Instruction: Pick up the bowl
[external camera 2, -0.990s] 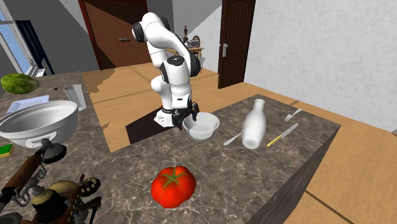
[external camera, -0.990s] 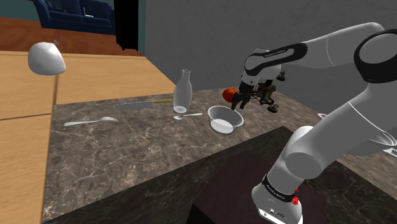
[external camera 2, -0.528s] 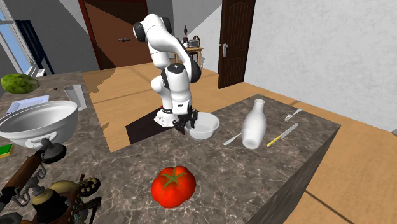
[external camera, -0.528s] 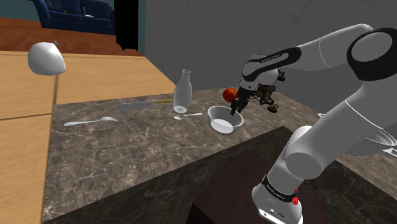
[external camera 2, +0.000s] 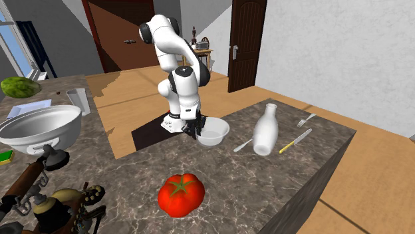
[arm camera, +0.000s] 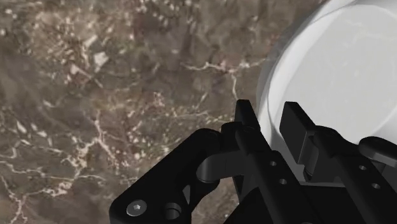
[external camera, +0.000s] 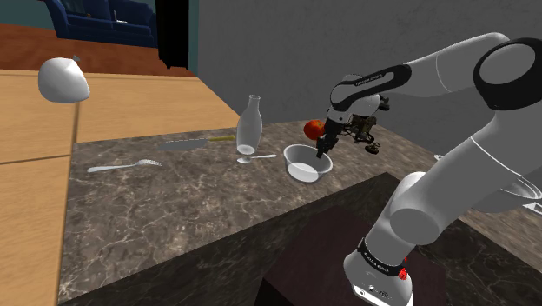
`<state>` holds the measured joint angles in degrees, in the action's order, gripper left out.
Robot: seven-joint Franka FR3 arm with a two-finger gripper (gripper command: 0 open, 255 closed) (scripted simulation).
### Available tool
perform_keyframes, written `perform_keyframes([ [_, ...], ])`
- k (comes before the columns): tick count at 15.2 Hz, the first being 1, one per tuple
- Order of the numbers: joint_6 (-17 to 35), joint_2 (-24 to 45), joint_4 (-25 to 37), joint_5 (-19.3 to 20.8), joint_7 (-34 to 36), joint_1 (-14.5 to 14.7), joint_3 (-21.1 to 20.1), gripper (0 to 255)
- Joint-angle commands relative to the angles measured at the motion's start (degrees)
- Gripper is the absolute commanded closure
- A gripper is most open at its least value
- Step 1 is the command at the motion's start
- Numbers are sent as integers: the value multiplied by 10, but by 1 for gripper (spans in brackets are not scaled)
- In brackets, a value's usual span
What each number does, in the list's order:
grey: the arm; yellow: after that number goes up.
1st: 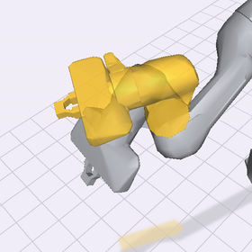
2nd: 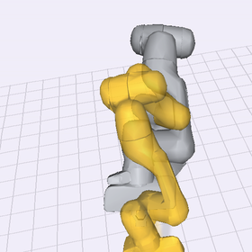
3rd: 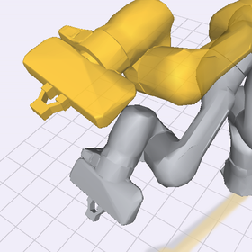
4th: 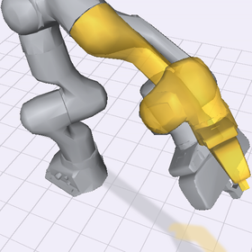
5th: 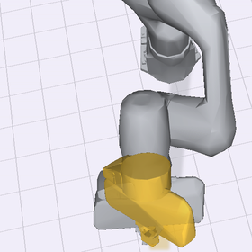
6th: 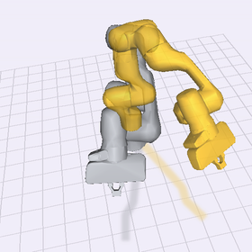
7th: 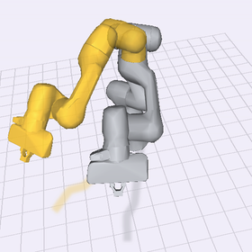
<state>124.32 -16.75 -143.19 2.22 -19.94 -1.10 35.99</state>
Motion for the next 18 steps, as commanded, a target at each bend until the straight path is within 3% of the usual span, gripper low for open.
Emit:
perform_keyframes([
  [1,1,0,-1,0,1,0,0,255],
  [18,-126,-62,70,22,36,-11,-31,255],
])
